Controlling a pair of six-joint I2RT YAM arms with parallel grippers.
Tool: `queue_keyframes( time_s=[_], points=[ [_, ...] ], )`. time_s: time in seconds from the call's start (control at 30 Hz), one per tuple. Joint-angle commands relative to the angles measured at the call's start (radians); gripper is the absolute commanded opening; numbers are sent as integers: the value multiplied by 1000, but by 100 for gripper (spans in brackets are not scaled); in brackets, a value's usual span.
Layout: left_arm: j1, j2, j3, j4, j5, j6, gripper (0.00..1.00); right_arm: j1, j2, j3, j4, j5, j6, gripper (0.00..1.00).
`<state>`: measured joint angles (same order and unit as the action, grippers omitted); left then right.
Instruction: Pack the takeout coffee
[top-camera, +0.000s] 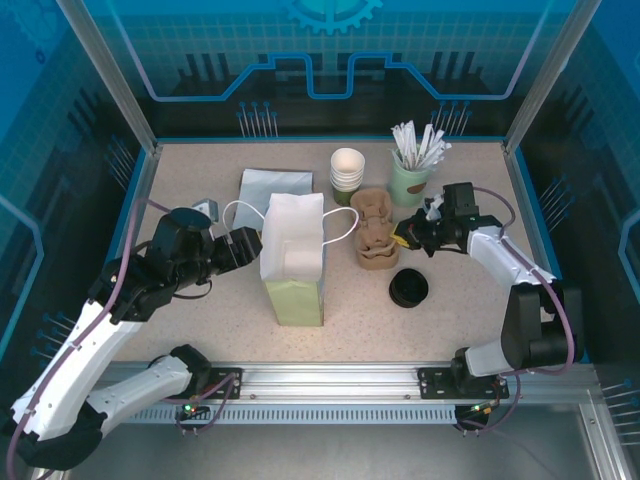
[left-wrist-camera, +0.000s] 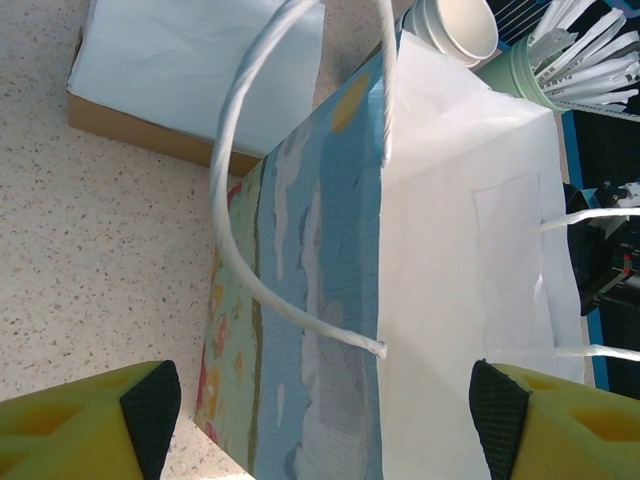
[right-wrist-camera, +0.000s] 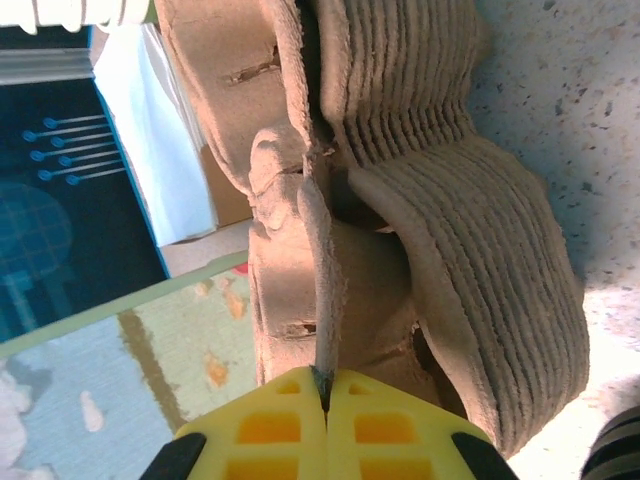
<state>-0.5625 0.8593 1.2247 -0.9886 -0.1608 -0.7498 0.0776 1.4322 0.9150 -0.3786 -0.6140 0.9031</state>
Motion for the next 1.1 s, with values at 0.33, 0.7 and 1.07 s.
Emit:
queue_keyframes(
  time_s=[0.33,0.7,1.07],
  points=[
    [-6,18,65,3,9,20,80,-15,-24,17,88,-77,91,2],
    [-7,27,83,-4,6,26,79,-27,-74,63,60,-99,88,1],
    [-6,32,109,-5,9,30,80,-29,-97,143,28,-115,44,1]
  ],
)
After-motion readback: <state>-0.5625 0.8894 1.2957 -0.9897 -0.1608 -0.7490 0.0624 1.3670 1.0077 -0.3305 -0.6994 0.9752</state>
